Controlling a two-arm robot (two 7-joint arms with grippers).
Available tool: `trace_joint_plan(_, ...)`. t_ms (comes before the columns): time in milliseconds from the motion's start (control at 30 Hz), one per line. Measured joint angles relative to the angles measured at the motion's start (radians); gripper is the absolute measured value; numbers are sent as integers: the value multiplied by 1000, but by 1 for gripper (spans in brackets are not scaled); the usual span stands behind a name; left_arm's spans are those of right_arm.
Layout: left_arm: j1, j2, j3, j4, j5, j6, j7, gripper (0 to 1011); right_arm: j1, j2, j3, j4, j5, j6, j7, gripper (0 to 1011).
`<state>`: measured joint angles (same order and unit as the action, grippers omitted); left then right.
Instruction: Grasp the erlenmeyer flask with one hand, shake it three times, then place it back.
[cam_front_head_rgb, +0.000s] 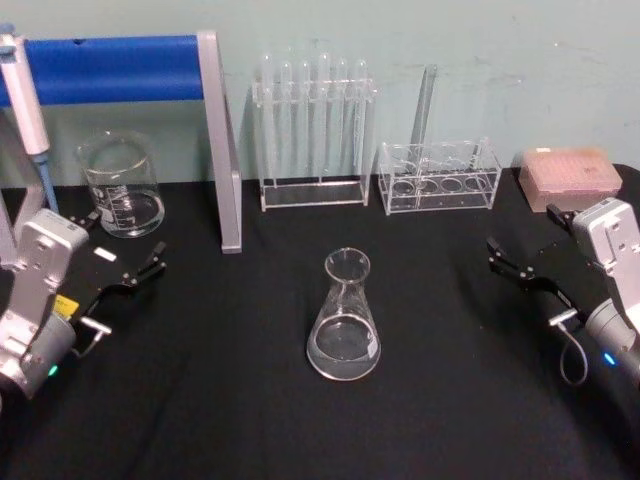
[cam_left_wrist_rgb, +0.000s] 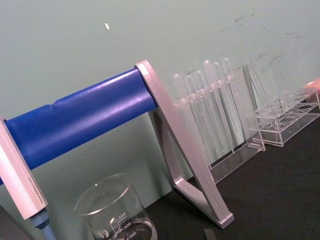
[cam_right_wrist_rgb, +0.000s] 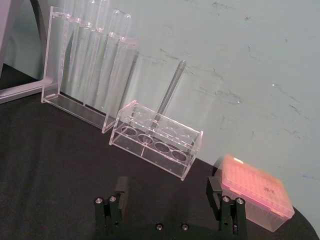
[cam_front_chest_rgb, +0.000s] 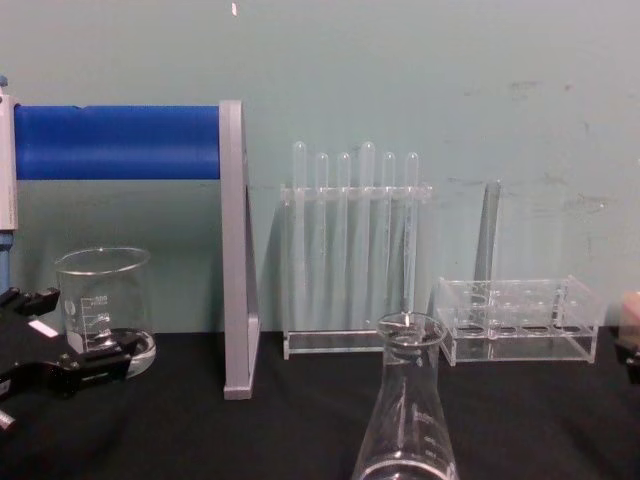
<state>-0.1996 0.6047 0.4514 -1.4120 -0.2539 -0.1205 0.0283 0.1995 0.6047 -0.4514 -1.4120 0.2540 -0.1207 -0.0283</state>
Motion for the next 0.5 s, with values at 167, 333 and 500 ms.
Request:
trace_joint_plan(167, 0, 0, 0, 0, 0, 0, 0, 1001, 0, 0, 0, 0, 0, 0, 0, 1002)
trace_joint_plan(333, 0, 0, 0, 0, 0, 0, 0, 1001, 0, 0, 0, 0, 0, 0, 0, 1003)
trace_joint_plan(500, 0, 0, 0, 0, 0, 0, 0, 1001, 0, 0, 0, 0, 0, 0, 0, 1002)
